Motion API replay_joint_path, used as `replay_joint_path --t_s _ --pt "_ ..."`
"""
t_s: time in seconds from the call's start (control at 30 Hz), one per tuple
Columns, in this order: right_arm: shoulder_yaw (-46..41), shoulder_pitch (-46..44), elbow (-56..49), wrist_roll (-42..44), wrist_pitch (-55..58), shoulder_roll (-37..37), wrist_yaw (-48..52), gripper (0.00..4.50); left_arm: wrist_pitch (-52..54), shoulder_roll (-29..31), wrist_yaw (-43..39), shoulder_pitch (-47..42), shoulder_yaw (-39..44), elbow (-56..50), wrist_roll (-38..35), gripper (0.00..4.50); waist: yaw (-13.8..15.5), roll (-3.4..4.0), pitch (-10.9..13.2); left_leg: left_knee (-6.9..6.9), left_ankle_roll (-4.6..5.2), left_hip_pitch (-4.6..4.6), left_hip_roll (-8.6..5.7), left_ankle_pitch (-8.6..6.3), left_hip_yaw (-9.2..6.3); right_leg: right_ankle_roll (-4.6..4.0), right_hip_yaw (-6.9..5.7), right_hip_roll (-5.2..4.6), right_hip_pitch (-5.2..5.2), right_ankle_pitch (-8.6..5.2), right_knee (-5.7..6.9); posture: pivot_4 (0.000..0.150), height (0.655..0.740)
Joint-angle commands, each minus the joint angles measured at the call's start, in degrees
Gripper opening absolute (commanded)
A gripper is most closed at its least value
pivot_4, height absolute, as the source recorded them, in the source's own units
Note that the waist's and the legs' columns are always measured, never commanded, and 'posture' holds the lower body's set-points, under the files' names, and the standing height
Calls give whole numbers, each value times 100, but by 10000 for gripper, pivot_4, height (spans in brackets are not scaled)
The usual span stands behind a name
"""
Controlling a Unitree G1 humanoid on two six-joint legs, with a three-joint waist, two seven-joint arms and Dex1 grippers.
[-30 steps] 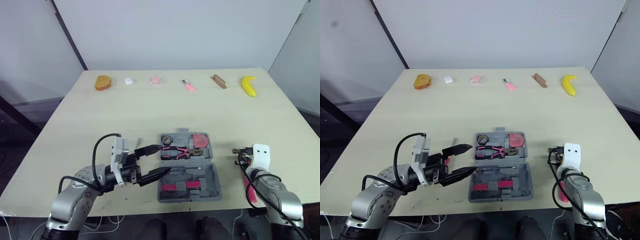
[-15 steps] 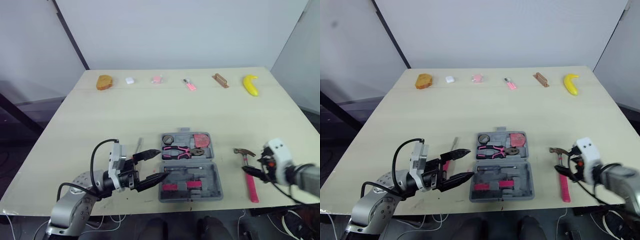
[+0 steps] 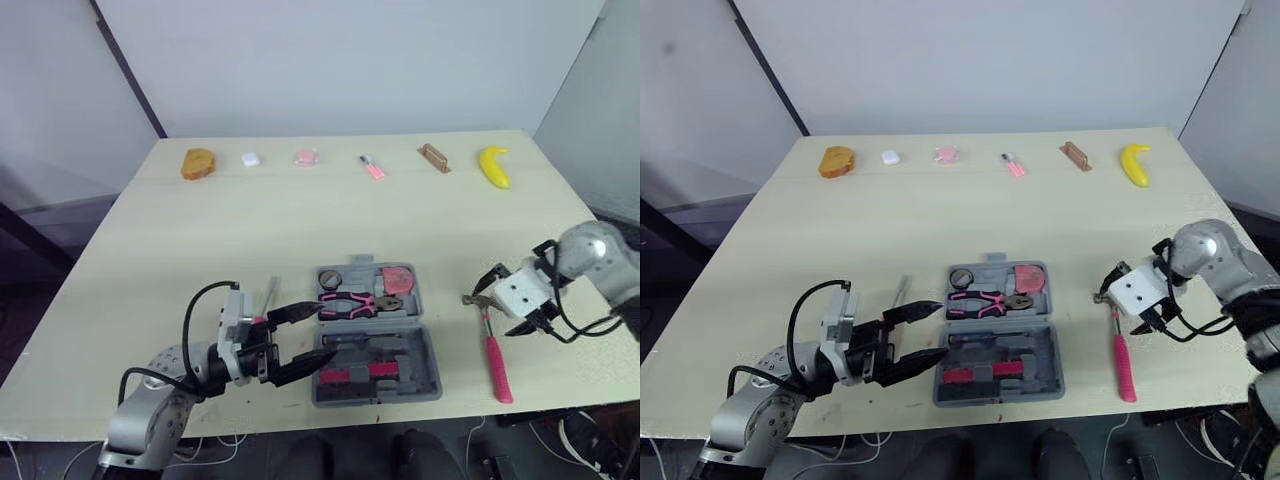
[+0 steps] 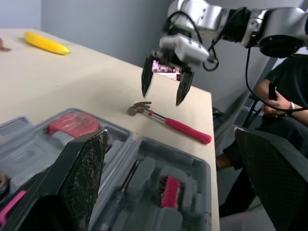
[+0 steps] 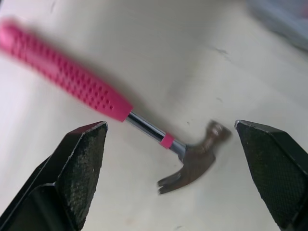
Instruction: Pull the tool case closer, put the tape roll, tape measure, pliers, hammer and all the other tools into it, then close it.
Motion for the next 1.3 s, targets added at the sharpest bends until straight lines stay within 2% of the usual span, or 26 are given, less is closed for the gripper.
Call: replay_joint_path --t_s 0.03,0.13,0.17,0.2,0.33,0.43,0.5,0.53,0.63,0.7,0.8,0.87,0.93,1.0,1.07,1.13,1.2,1.3 --pt "313 -361 924 -638 -1110 201 -295 44694 -108 -1 71 104 118 -258 -35 45000 23 0 0 0 -10 -3 -4 6 -1 0 -3 -7 -2 0 1 1500 7400" --pt "675 -707 1632 -1596 -1455 439 -1194 44694 -128 -16 173 304 136 -452 -35 45000 12 1 0 4 -14 -6 -12 8 4 2 -3 -20 -3 1 3 1500 7400" --pt "809 -798 1817 -1913 -1534 481 -1519 40773 -136 -15 203 372 138 -522 -33 45000 15 1 0 4 -15 -5 -14 8 5 2 -2 -23 -3 1 4 1500 7400" --pt "909 -870 1965 -2147 -1576 515 -1763 39604 -140 -14 226 419 141 -569 -31 45000 18 1 0 4 -15 -5 -14 9 5 2 -2 -23 -3 1 4 1500 7400" --pt "1280 -1120 2327 -3077 -1619 501 -2979 24784 -234 -4 254 628 212 -658 -38 45000 2 1 -1 4 -17 -2 -15 10 3 1 -4 -22 -3 1 8 1500 7400" --pt "1405 -1215 2439 -3372 -1940 358 -3517 11166 -314 -2 188 606 191 -534 -15 45000 26 0 -1 5 -18 -1 -18 10 2 1 -4 -23 -2 1 8 1500 7400" --pt "1382 -1235 2484 -3411 -2269 193 -3751 6083 -361 -5 131 540 152 -424 10 45000 40 1 -1 7 -18 -2 -21 10 1 1 -4 -24 -1 2 8 1500 7400" --pt "1331 -1232 2502 -3373 -2412 105 -3832 1847 -380 -7 106 503 129 -378 17 45000 45 1 -1 7 -17 -2 -24 10 2 1 -3 -26 -1 2 9 1500 7400" --pt "1053 -1114 2668 -2864 -2797 -242 -3660 300 -409 -17 22 344 38 -234 32 45000 77 6 2 6 -17 -5 -27 10 3 2 -3 -27 -3 2 8 1500 7400" --pt "498 -738 2813 -1666 -2717 -504 -2902 300 -393 -35 -9 188 -8 -132 44 45000 114 5 1 5 -16 -5 -27 10 4 2 -2 -28 -3 2 7 1500 7400" --pt "-166 265 1975 140 -1826 -1000 -1787 300 -364 -48 -14 56 -40 -73 46 45000 121 6 1 5 -3 -8 -24 2 0 2 -5 -33 0 2 5 1500 7400" --pt "-681 1155 814 1217 -504 -1329 -1438 300 -357 -59 -16 23 -48 -51 55 45000 124 10 -1 5 9 -6 -23 -5 3 3 -4 -39 1 3 8 1500 7400" --pt "-1316 2318 -635 2017 1130 -1794 -1667 300 -338 -66 -10 -4 -63 -46 55 45000 135 22 -7 6 12 -8 -19 -7 -4 3 -4 -49 1 3 11 1500 7400" --pt "-1997 3526 -2195 2623 3030 -2189 -2233 300 -299 -64 1 -27 -82 -67 44 45000 142 42 -12 6 14 -10 -17 -8 -7 3 -2 -53 0 3 14 1500 7400" --pt "-2824 4823 -4102 3386 5788 -2396 -3273 300 -232 -45 4 -66 -101 -88 20 45000 142 55 -17 6 14 -1 -15 -8 -5 3 -2 -44 1 2 20 1500 7400" --pt "-3515 5499 -5605 3986 8223 -2210 -4347 300 -202 -27 -13 -113 -109 -60 18 45000 122 48 -21 7 14 -1 -12 -7 -11 2 -5 -33 1 2 28 1500 7400" --pt "-4077 5645 -6681 4788 10358 -1448 -5502 300 -144 -17 0 -219 -121 -34 13 45000 119 36 -26 9 14 3 -4 -7 -10 -2 0 -3 2 4 31 1500 7400" --pt "-4567 5265 -7347 5146 12165 72 -6708 300 -81 -14 27 -277 -104 -48 8 45000 148 33 -28 21 13 -4 -2 -7 -19 -2 0 16 3 3 28 1500 7400"
